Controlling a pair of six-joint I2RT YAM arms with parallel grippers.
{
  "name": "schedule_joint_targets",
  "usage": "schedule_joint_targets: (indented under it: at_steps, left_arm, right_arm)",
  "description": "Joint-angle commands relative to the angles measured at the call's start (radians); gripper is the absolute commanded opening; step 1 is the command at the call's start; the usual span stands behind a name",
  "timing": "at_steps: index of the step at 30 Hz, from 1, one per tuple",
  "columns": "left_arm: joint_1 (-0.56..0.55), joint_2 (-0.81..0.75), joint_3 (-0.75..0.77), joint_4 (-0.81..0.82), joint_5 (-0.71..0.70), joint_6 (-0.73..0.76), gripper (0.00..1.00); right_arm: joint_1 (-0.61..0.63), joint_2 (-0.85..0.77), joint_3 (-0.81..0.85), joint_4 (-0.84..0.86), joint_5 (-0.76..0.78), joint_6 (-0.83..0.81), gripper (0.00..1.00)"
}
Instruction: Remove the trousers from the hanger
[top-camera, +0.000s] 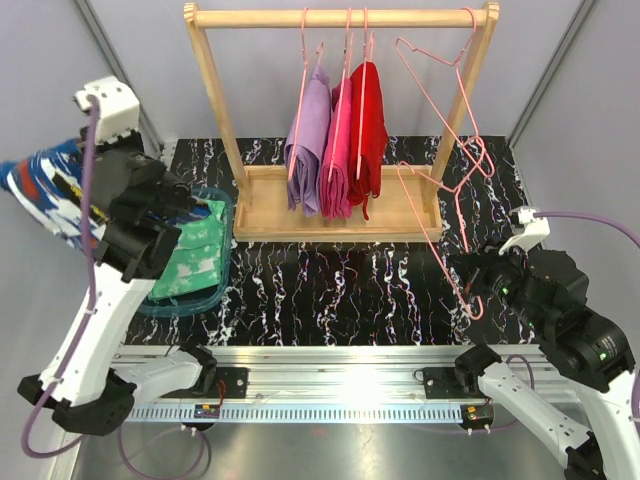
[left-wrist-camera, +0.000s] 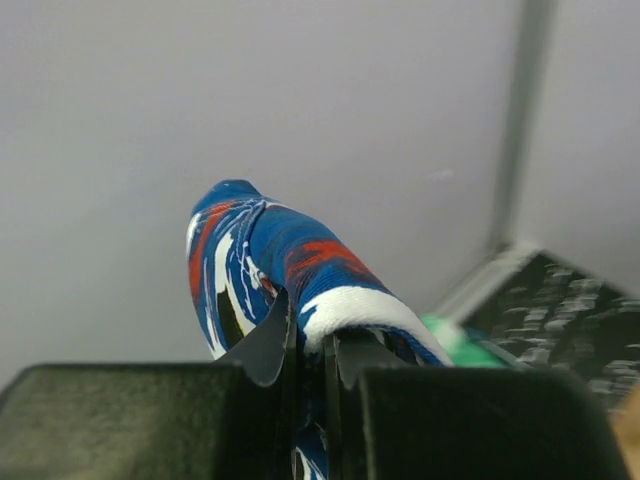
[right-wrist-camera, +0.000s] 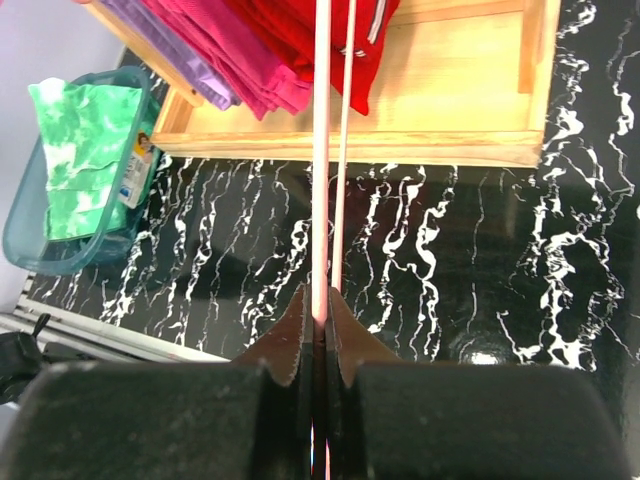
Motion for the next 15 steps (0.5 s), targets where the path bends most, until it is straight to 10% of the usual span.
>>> schedule_joint_targets:
  at_steps: [1,6,10,15]
  left_arm:
    - [0.144,-0.015,-0.145,-0.197,0.067,-0.216,0.0]
    - [0.333,-0.133,-0.371,-0.254,0.035,-0.36,0.0]
    - [0.385,-0.227,-0.575,0.083,-0.044,-0.133,0.0]
    - [0.399,-0.279,-0.68,0.077,-0.07,-0.107,0.0]
  right_arm:
    - [-0.003,-0.008,0.041,0.078,-0.032,-0.012,0.0]
    - [-0.003,-0.021,0.041,0.078,-0.054,-0.016,0.0]
    - [-0.003,-0.032,0.033,0.096,-0.083,-0.016,0.0]
    - [-0.002,-0.041,0.029,0.122,-0.103,-0.015,0.0]
